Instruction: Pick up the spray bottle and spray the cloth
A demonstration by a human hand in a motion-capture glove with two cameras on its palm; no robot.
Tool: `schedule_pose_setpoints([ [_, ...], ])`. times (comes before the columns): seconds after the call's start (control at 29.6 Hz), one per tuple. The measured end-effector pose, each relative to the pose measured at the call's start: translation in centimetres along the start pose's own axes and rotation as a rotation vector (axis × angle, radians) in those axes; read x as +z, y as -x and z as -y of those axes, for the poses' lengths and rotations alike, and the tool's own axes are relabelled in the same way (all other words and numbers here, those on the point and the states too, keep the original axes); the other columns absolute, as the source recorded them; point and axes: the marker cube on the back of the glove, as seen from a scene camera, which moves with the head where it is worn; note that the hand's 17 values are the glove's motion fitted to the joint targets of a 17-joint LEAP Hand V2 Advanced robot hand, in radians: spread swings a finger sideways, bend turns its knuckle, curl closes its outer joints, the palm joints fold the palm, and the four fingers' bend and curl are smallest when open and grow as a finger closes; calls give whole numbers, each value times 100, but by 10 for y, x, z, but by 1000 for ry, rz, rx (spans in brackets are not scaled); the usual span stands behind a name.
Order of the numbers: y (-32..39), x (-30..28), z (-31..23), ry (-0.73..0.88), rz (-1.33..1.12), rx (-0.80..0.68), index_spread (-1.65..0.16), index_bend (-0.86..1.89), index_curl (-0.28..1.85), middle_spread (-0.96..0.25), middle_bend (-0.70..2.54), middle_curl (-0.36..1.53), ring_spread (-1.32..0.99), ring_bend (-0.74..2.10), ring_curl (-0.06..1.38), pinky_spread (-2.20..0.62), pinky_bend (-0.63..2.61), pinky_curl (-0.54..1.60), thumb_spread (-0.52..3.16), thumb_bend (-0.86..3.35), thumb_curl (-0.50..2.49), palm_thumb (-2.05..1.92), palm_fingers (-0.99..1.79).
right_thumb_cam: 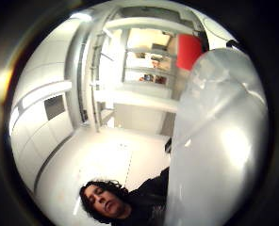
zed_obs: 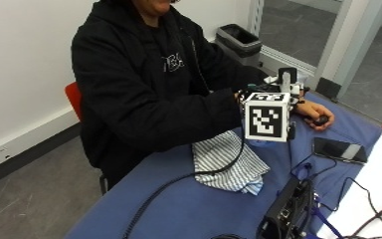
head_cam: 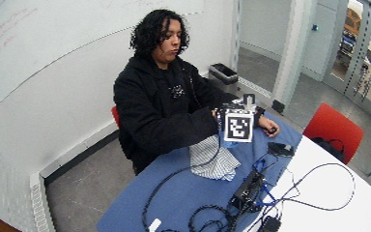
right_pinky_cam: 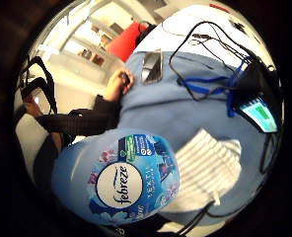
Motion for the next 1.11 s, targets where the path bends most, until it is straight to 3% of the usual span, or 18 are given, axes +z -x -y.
schedule_pose_setpoints([
  [0.13, -20, 7, 13, -153, 91, -40, -23, 29, 68, -20, 65, 58, -21, 73, 52, -25, 46, 47, 20, -2, 80, 105, 131],
  [0.47, -43, 21, 47, -270, 104, -102, -23, 29, 69, -20, 65, 58, -21, 73, 52, -26, 46, 47, 20, -2, 81, 104, 132],
  [0.61, -49, 23, 23, -295, 110, -130, -23, 29, 69, -20, 65, 58, -21, 73, 52, -26, 46, 47, 20, -2, 81, 104, 132],
  [0.71, -53, 17, 38, -378, 137, -141, -24, 28, 69, -21, 65, 58, -21, 73, 52, -27, 47, 47, 19, -3, 81, 103, 134],
  [0.91, -61, 18, 6, -350, 155, -121, -24, 29, 69, -21, 66, 58, -22, 74, 52, -28, 47, 46, 18, -3, 81, 102, 135],
  [1.11, -58, 14, 34, -329, 204, -104, -25, 27, 69, -21, 65, 58, -22, 77, 53, -29, 48, 46, 18, -3, 81, 101, 137],
])
